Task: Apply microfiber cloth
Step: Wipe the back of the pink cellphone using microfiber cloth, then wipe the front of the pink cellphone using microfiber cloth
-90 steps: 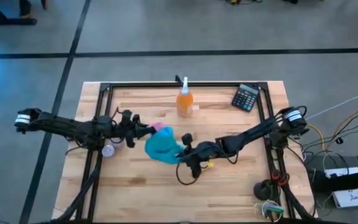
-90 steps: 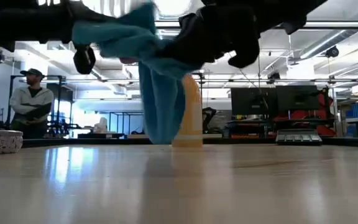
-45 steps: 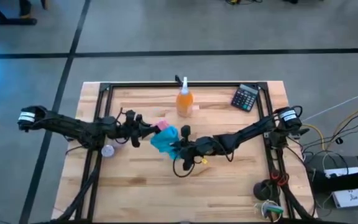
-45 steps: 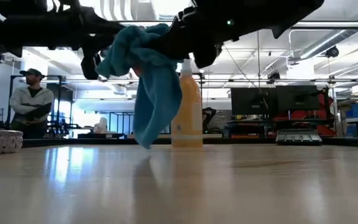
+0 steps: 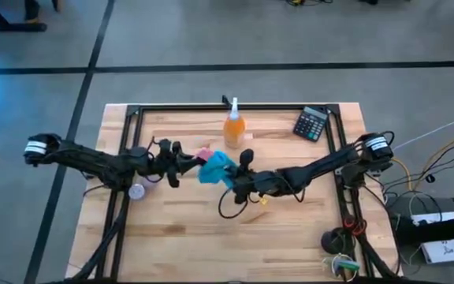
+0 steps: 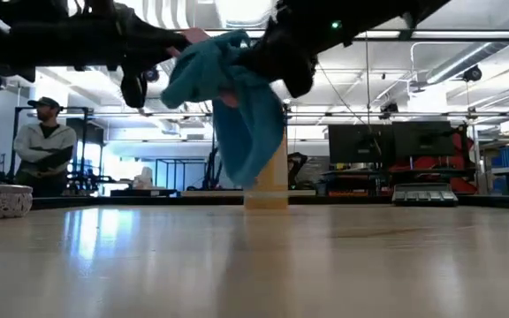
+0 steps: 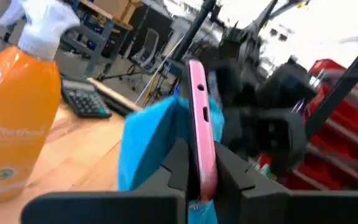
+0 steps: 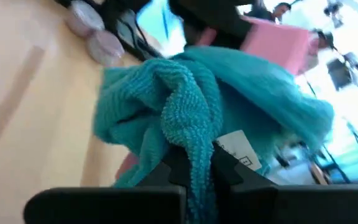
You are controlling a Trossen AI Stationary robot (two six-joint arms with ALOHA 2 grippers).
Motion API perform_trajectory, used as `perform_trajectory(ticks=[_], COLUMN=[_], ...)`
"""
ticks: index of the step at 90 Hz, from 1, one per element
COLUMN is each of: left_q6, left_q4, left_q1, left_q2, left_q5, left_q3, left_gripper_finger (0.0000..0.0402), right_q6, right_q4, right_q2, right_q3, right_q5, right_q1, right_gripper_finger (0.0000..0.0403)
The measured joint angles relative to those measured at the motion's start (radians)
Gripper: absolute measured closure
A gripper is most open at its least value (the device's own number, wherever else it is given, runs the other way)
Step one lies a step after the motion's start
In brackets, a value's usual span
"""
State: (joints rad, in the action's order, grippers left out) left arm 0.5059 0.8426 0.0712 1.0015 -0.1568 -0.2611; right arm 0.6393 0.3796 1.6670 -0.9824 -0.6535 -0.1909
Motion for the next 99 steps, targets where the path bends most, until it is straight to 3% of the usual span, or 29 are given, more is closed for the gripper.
perform_trajectory(ticks=[13,26,34,47,65,88,99], left_q6=[-0.055,-0.138,-0.249,-0.464,-0.738,-1.082,-1.333], left_q4=[0.000,0.010,0.016,0.006,-0.006,-0.111,-0.210], left_q1=[0.002,0.009,0.010,0.018,0.039,0.086,0.126], left_q2=[0.033,0.049,0.049,0.058,0.123,0.332,0.433], left_q5=[0.004,0.072,0.043,0.035,0.016,0.002,-0.133], left_q3=[0.001,0.002,0.002,-0.002,-0.037,-0.184,-0.272], left_gripper_finger=[0.0387,0.0387,0.0387,0.0387,0.0387,0.0387,0.0387], right_q6=[-0.094,-0.200,-0.262,-0.312,-0.328,-0.357,-0.392], right_q4=[-0.117,-0.242,-0.320,-0.361,-0.355,-0.438,-0.453], right_q2=[-0.085,-0.168,-0.223,-0.298,-0.339,-0.321,-0.315], right_q3=[0.046,0.092,0.124,0.145,0.145,0.144,0.144], right_q5=[-0.023,-0.126,-0.180,-0.158,0.039,0.383,0.580], right_q1=[0.000,0.002,-0.002,0.000,0.041,0.155,0.197], right_gripper_finger=[0.0403,0.0403,0.0403,0.0403,0.0403,0.0403,0.0403])
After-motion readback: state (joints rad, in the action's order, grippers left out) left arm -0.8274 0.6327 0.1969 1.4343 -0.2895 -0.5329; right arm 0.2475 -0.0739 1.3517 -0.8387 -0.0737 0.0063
